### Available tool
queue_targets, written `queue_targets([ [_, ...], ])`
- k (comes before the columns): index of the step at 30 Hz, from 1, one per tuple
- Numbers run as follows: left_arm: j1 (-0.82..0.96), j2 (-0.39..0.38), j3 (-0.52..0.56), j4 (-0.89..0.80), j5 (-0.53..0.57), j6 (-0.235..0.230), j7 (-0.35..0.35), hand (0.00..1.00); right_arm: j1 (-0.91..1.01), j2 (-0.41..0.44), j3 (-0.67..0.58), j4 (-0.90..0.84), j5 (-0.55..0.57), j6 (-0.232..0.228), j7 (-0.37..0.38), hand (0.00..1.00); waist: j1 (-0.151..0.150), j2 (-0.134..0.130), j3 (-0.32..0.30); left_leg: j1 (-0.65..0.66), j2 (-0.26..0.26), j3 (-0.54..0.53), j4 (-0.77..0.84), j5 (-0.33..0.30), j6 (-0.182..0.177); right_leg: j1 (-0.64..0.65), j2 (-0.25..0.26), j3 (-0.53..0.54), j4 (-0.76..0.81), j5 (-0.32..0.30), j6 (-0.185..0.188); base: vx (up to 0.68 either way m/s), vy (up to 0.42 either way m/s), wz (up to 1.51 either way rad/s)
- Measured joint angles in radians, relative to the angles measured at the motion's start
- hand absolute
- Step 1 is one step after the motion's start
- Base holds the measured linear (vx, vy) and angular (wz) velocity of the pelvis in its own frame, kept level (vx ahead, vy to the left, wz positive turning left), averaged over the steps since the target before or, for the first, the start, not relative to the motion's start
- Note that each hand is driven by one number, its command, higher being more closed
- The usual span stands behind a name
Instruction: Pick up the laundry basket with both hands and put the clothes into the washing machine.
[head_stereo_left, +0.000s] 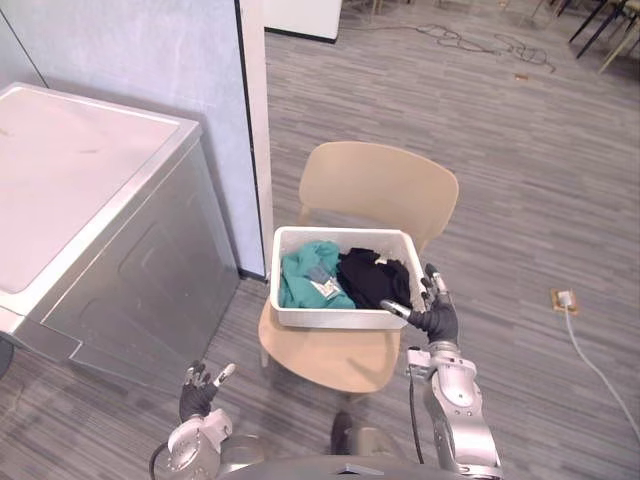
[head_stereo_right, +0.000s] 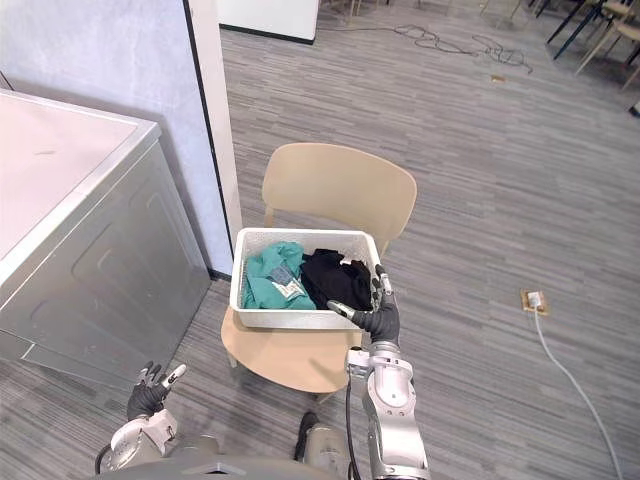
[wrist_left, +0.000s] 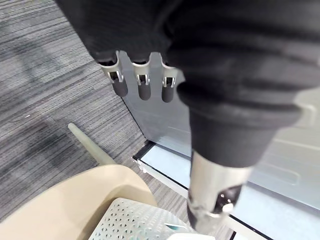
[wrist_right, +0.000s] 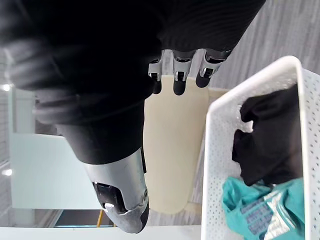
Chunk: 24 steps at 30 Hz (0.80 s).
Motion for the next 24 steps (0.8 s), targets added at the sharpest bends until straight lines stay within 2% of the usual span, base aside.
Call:
queue_targets([
  [5,0.000,0.001,0.004,0.000,0.000,0.001,-0.002,0.00,-0.040,-0.047,-0.017,0.007,-0.054,0.025,0.034,0.00,0.024,-0.020,0.001,-0.032,-0.007,-0.040,-0.019,0.000,0.000,0.005,-0.002,-0.031,-0.050,0.024,0.000,-0.07,0.005,0.24],
  [8,0.007,0.011,0.010,-0.012,0.000,0.001,-0.009,0.00,-0.187,-0.147,-0.012,0.095,-0.125,0.041,0.054,0.00,0.030,-0.030,0.022,-0.101,-0.019,-0.062,0.015,0.001,0.000,-0.031,-0.013,-0.050,-0.057,0.050,-0.003,-0.10,0.029,0.25],
  [11,0.028,0.027,0.013,-0.069,-0.001,0.000,-0.011,0.00,-0.437,-0.303,0.026,0.203,-0.130,0.047,0.056,0.00,0.034,-0.028,0.102,-0.198,-0.039,-0.071,0.061,0.014,0.003,-0.118,-0.042,-0.061,-0.024,0.062,-0.017,-0.19,0.022,0.11],
  [12,0.029,0.028,0.013,-0.076,-0.001,0.000,-0.013,0.00,-0.459,-0.318,0.033,0.211,-0.130,0.048,0.057,0.00,0.033,-0.028,0.109,-0.206,-0.041,-0.070,0.063,0.016,0.003,-0.127,-0.044,-0.060,-0.022,0.064,-0.018,-0.19,-0.002,0.04],
  [16,0.033,0.028,0.008,-0.146,-0.004,-0.007,-0.023,0.00,-0.803,-0.527,0.186,0.391,-0.127,0.066,0.091,0.00,0.033,-0.002,0.216,-0.340,-0.056,-0.062,0.072,0.059,0.010,-0.247,-0.054,-0.053,-0.056,0.141,-0.026,-0.16,-0.030,0.00],
  [18,0.034,0.022,0.000,-0.169,-0.007,-0.011,-0.023,0.00,-0.903,-0.584,0.238,0.436,-0.126,0.070,0.096,0.00,0.032,0.008,0.250,-0.374,-0.057,-0.059,0.071,0.071,0.010,-0.274,-0.053,-0.052,-0.078,0.165,-0.031,-0.09,-0.019,-0.05],
  [20,0.034,0.021,-0.028,-0.198,-0.033,-0.025,-0.023,0.00,-1.053,-0.677,0.330,0.522,-0.125,0.073,0.098,0.00,0.031,0.022,0.290,-0.429,-0.058,-0.055,0.072,0.085,0.011,-0.310,-0.046,-0.049,-0.125,0.211,-0.034,-0.08,-0.014,-0.05],
  [24,0.024,0.018,-0.075,-0.198,-0.083,-0.047,-0.022,0.00,-1.207,-0.745,0.432,0.657,-0.134,0.084,0.099,0.00,0.050,0.039,0.313,-0.493,-0.057,-0.040,0.071,0.095,0.014,-0.351,-0.037,-0.041,-0.190,0.261,-0.039,-0.04,0.020,-0.09],
])
